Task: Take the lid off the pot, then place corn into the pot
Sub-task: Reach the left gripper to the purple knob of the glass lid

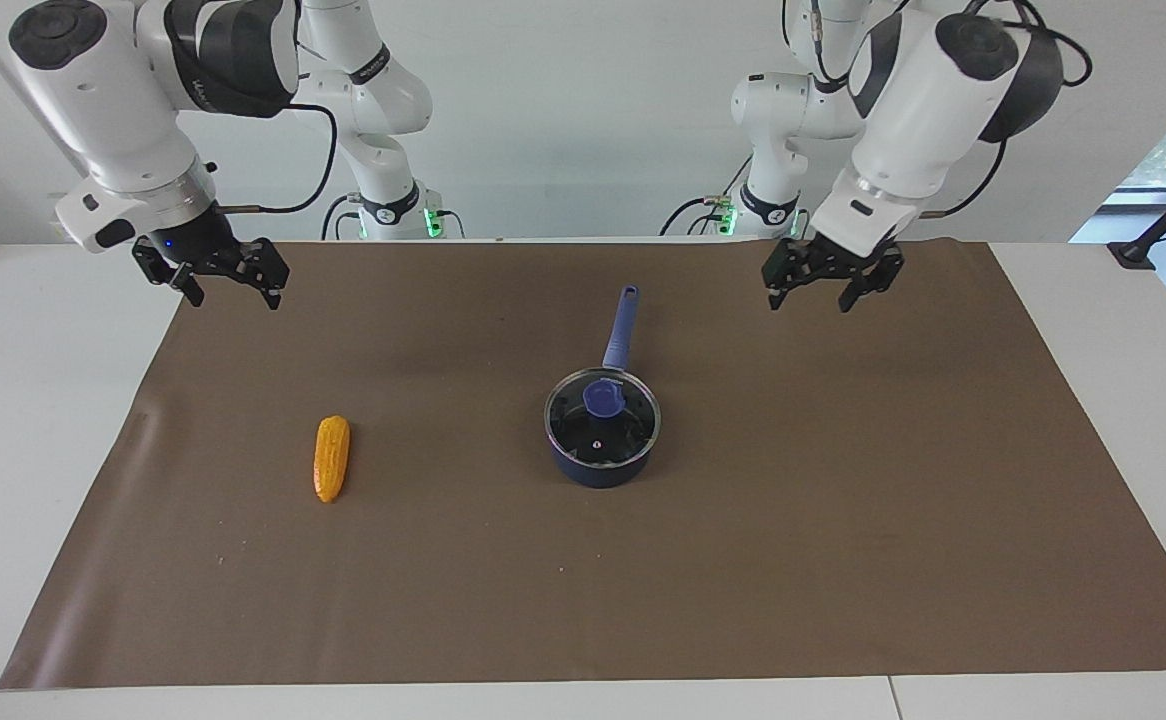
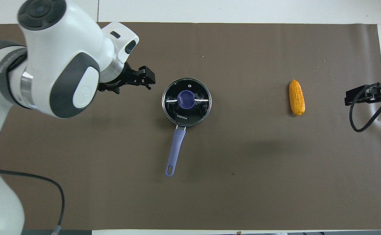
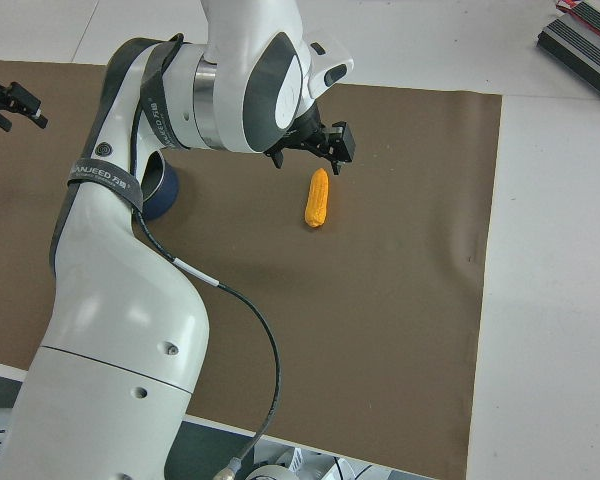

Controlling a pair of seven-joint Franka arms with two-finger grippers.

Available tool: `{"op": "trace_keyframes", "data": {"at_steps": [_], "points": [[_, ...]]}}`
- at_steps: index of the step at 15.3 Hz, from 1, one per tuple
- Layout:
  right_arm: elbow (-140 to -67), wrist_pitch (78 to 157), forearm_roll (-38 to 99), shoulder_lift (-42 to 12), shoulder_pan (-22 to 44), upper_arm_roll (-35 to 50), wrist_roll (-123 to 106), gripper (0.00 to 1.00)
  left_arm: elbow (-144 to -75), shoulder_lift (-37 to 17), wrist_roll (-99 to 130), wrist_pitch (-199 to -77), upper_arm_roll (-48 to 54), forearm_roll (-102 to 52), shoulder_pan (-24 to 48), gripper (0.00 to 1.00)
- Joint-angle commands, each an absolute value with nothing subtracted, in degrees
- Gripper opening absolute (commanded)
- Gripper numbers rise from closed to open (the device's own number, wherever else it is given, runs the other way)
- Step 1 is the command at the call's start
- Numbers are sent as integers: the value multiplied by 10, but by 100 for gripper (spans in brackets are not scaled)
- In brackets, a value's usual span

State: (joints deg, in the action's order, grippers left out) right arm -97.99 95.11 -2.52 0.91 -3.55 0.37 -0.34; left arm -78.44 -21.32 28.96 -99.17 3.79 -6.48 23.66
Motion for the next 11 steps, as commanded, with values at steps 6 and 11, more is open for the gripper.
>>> {"op": "trace_keyframes", "data": {"at_steps": [6, 11], "points": [[-981, 942, -13, 13, -42, 6, -18, 100, -713, -316, 374, -1031, 22, -55, 330, 100], [-978, 961, -13, 11, -40, 7, -20, 100, -710, -327, 376, -1044, 24, -48, 344, 100]]}}
